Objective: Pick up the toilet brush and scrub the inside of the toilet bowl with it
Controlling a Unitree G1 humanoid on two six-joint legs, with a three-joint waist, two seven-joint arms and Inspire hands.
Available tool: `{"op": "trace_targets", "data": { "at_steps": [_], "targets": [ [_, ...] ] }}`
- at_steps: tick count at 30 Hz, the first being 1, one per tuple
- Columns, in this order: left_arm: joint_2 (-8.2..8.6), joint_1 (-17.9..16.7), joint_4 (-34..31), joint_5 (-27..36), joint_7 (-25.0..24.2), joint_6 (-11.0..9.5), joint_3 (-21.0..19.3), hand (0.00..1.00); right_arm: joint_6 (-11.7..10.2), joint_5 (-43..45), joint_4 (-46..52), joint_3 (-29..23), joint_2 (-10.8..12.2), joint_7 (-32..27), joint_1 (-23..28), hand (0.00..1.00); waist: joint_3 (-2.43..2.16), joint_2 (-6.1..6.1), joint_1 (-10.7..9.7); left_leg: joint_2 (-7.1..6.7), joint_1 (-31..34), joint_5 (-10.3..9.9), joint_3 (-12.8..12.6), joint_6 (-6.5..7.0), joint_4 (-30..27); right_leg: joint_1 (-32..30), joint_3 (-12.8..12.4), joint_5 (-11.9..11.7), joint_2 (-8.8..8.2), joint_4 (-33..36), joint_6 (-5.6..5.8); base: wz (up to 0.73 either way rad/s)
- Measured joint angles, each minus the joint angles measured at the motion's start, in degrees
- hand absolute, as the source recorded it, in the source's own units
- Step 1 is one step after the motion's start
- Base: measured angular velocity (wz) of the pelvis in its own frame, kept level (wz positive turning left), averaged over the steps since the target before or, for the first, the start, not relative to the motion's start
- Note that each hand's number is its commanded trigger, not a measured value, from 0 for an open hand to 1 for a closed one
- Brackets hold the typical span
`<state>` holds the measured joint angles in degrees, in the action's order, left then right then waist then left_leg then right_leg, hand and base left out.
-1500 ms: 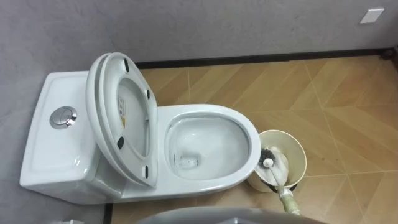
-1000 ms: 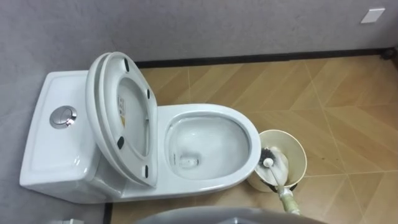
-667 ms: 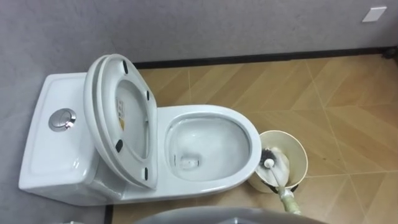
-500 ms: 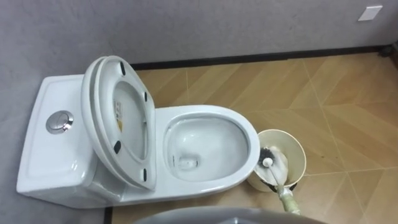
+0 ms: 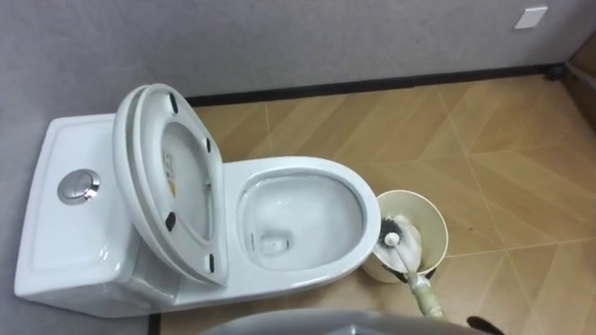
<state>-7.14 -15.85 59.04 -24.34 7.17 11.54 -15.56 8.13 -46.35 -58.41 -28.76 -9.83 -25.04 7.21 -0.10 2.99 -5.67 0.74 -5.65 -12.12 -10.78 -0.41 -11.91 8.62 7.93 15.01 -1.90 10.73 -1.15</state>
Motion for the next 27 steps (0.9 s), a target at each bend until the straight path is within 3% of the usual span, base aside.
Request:
{"op": "trace_targets", "data": {
  "at_steps": [2,7,9,12,20,24,27],
  "targets": [
    [-0.09,0.5,-0.54,0.0,0.02,-0.11,0.0,0.0,-0.18,1.8,3.46,0.04,0.03,-1.72,-0.72,0.0,-0.14,0.17,0.4,-0.01,0.4,0.01,-0.11,0.01,0.01,-0.46,0.01,-0.07,0.02,0.07,0.0,-0.02],
    [-0.47,1.47,-0.59,-0.6,1.34,-1.07,0.25,0.0,-1.67,16.09,14.18,3.35,-0.03,-6.47,-2.2,0.0,-0.2,0.1,1.6,-0.02,0.75,0.01,-0.01,0.0,0.05,-0.7,0.09,-0.09,0.06,-0.05,-0.03,-0.01],
    [-0.59,1.56,-0.57,-0.64,1.72,-1.49,0.28,0.0,-2.97,19.6,15.8,4.98,-0.18,-7.07,-2.92,0.0,-0.18,0.16,1.88,-0.02,0.79,0.01,0.01,0.0,0.08,-0.7,0.1,-0.11,0.07,-0.05,-0.05,0.0],
    [-0.92,1.5,-0.55,-0.64,2.52,-1.96,1.33,0.0,-3.2,26.37,17.48,7.46,-0.22,-7.59,-4.03,0.0,-0.14,0.29,3.02,-0.02,1.06,0.01,0.16,0.0,0.19,-0.88,0.11,-0.23,0.06,0.06,-0.11,0.0],
    [-1.21,0.8,0.39,-0.58,2.1,-2.9,3.58,0.0,-4.03,36.1,19.04,14.77,-1.3,-3.39,-4.8,0.0,0.07,0.56,4.89,-0.01,1.43,0.0,0.33,0.0,0.08,-0.91,0.74,-0.32,0.0,0.17,-0.1,0.04],
    [-1.41,1.89,0.6,0.02,2.01,-3.27,5.38,0.0,-4.42,37.43,15.88,18.03,-1.76,-0.96,-6.41,0.0,0.31,0.64,4.88,0.2,5.15,-0.07,1.67,0.12,-2.04,-4.06,1.76,-0.33,-0.44,1.88,-0.12,0.13],
    [-2.52,3.09,0.59,0.32,1.86,-3.49,7.35,0.0,-4.44,37.54,12.96,20.97,-2.04,0.37,-7.45,0.0,0.42,0.59,5.42,0.35,8.11,-0.17,2.93,0.29,-4.27,-5.74,2.65,-0.38,-0.43,1.99,-0.27,0.21]
  ]
}}
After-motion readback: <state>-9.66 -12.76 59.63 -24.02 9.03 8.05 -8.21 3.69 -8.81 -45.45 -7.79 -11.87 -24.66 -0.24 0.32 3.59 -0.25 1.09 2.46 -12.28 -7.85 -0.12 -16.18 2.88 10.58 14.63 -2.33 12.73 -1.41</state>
